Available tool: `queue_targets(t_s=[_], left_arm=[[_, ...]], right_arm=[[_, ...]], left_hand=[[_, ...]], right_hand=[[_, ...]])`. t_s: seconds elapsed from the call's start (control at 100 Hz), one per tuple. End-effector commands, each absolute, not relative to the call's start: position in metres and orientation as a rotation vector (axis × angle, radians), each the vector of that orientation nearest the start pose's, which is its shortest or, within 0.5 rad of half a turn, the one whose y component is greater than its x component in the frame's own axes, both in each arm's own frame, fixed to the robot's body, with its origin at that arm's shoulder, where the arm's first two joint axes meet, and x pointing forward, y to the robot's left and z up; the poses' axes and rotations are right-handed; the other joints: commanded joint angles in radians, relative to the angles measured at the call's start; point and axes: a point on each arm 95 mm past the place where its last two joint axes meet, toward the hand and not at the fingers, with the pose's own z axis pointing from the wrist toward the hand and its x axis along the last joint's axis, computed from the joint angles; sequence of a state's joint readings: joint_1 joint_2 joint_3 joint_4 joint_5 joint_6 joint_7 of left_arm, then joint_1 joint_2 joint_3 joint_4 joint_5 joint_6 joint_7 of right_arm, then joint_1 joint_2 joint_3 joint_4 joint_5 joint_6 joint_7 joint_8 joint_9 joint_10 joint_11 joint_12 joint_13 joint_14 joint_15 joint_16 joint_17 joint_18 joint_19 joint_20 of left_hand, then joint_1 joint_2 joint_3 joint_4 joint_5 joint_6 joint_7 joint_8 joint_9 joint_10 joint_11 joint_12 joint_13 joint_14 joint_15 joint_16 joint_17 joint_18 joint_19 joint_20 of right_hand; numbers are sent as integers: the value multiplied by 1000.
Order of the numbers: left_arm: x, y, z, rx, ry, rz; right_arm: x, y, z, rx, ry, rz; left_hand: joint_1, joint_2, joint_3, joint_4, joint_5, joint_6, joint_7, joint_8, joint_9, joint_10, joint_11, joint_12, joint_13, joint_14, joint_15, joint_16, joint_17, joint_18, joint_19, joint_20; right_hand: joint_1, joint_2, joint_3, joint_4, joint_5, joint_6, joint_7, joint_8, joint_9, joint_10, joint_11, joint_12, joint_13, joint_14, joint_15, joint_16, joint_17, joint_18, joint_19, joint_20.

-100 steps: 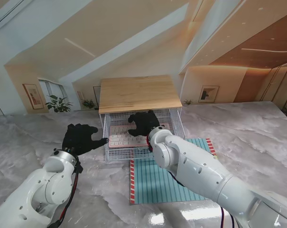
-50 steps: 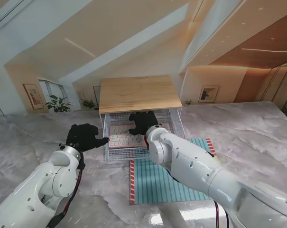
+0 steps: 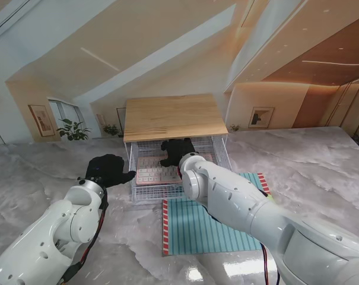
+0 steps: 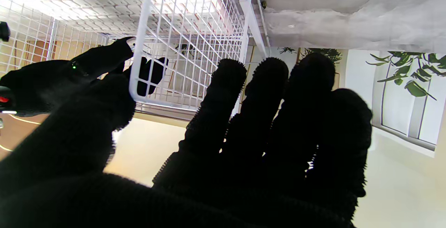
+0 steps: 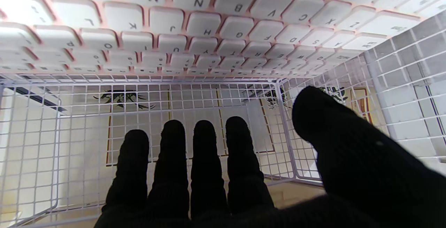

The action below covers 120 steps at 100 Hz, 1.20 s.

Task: Unroll the mouse pad and set up the keyboard and mouse from the tabletop organizer

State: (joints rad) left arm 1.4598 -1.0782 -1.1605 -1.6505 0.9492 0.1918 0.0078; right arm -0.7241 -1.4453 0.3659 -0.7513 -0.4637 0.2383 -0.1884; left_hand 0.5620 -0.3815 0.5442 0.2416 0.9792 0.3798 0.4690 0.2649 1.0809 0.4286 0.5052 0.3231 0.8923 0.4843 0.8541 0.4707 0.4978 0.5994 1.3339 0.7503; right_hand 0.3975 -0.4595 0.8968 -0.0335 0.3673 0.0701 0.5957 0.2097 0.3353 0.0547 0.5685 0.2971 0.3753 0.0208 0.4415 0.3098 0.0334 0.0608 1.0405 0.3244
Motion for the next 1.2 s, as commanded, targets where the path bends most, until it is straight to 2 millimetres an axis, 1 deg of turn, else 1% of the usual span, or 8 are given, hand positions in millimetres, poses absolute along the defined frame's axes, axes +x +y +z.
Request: queue_targets(t_s=[0.0,0.12,0.23,0.52,0.7,0.91,1.01,1.19], left_arm=[[432,-8,-277,-1231,1345,-1441],[434,-10,-277,-1235,1340,-1453],[434,-13,-277,-1242,1342,-1457],[434,-15,-278,-1246,1341,-1463],[434,-15,-277,-1243,1341,-1471],[433,-16,-277,-1249,1345,-1473],[433,-16,-277,-1253,1344,-1473],[432,-16,-277,-1256,1344,-1473]], right_arm=[[552,172,-326,1275,1604,1378],[553,173,-328,1286,1611,1361],[554,174,-331,1297,1624,1338],[556,178,-337,1325,1640,1293],[558,180,-337,1358,1655,1258],[560,182,-336,1411,1670,1213],[562,183,-335,1428,1674,1195],[563,182,-334,1475,1668,1172]], left_hand=[[-14,-5,45,36,30,8,37,16,53,21,13,15,58,66,40,-4,33,-3,54,15],[5,4,77,50,71,3,69,24,103,17,28,15,107,68,61,-8,78,10,72,16],[18,6,103,59,104,-2,97,28,144,14,40,13,146,66,78,-13,112,16,87,14],[35,2,125,57,147,-10,137,28,200,8,60,13,201,65,104,-19,166,34,112,5],[39,-4,140,60,159,-13,162,28,219,6,71,18,227,62,118,-21,193,40,126,-4],[38,-3,146,63,163,-14,175,27,229,5,76,21,237,59,124,-22,203,42,133,-12],[38,-3,146,64,164,-15,179,26,232,4,77,22,239,61,125,-23,204,43,135,-14],[36,-3,145,65,165,-14,184,24,233,3,76,23,242,59,127,-23,206,45,139,-18]], right_hand=[[-33,28,-10,12,-57,-3,8,-8,-29,-8,5,10,-63,6,-11,-7,-14,-30,-13,-18],[-35,30,-12,12,-61,-7,8,-11,-29,-6,5,8,-63,7,-11,-8,-13,-29,-13,-18],[-38,33,-16,13,-68,-10,6,-14,-35,-12,1,6,-69,1,-16,-10,-18,-30,-16,-20],[-42,44,-28,13,-92,-16,4,-21,-61,-23,-3,3,-94,-12,-24,-14,-41,-39,-29,-27],[-45,52,-41,13,-84,-16,7,-24,-51,-22,-1,1,-88,-13,-24,-15,-43,-28,-32,-30],[-43,68,-60,13,-61,-13,-1,-33,-25,-19,-11,-4,-74,-8,-25,-17,-39,-17,-29,-32],[-42,74,-68,14,-46,-16,-8,-38,-5,-17,-19,-7,-63,-5,-27,-18,-44,15,-30,-34],[-43,89,-87,14,-33,-36,-21,-44,50,-9,-43,-16,-64,8,-43,-26,-68,46,-39,-41]])
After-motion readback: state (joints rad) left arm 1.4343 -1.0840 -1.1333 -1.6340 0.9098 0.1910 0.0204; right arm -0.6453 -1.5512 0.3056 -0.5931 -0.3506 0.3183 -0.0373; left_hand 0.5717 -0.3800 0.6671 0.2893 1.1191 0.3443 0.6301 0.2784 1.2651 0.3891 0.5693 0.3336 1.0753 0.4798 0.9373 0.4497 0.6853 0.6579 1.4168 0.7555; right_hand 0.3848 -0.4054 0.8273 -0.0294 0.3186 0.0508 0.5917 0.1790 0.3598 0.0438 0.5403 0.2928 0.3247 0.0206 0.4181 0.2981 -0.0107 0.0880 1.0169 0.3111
